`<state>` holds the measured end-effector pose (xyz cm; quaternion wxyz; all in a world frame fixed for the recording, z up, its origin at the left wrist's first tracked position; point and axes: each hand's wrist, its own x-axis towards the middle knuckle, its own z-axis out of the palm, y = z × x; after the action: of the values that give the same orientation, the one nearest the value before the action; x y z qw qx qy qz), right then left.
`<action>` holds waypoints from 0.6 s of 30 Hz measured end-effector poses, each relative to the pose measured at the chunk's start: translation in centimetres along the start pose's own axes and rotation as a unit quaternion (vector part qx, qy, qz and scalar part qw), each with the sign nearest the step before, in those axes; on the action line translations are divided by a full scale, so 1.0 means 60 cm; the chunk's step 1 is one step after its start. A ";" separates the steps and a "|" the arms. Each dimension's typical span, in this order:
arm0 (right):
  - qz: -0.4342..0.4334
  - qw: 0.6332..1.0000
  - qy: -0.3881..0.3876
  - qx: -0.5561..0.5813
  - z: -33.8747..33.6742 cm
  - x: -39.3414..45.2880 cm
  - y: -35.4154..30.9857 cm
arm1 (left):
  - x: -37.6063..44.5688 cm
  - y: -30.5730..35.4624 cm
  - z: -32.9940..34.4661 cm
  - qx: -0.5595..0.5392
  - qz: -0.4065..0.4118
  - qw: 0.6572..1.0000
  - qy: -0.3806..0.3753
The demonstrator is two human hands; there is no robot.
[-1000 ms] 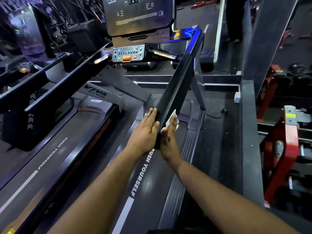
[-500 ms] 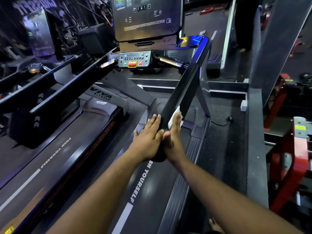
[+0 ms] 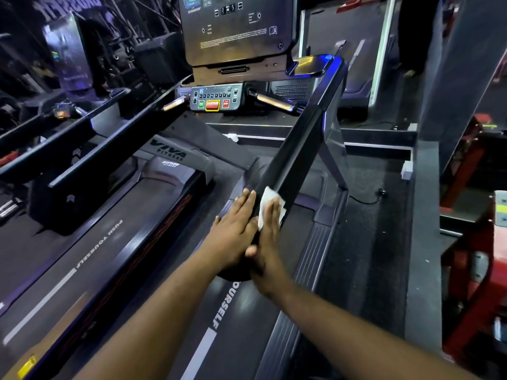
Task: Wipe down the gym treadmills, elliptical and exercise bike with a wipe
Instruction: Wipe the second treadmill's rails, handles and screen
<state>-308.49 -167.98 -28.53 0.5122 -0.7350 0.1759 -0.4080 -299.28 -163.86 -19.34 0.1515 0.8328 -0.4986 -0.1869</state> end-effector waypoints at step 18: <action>0.042 0.998 0.022 0.050 -0.045 0.070 0.059 | 0.043 0.030 0.000 0.078 0.000 0.997 0.003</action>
<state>-307.49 -173.95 -29.54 0.5608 -0.6911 0.1973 -0.4110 -299.58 -166.97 -18.98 0.0876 0.8426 -0.5111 -0.1454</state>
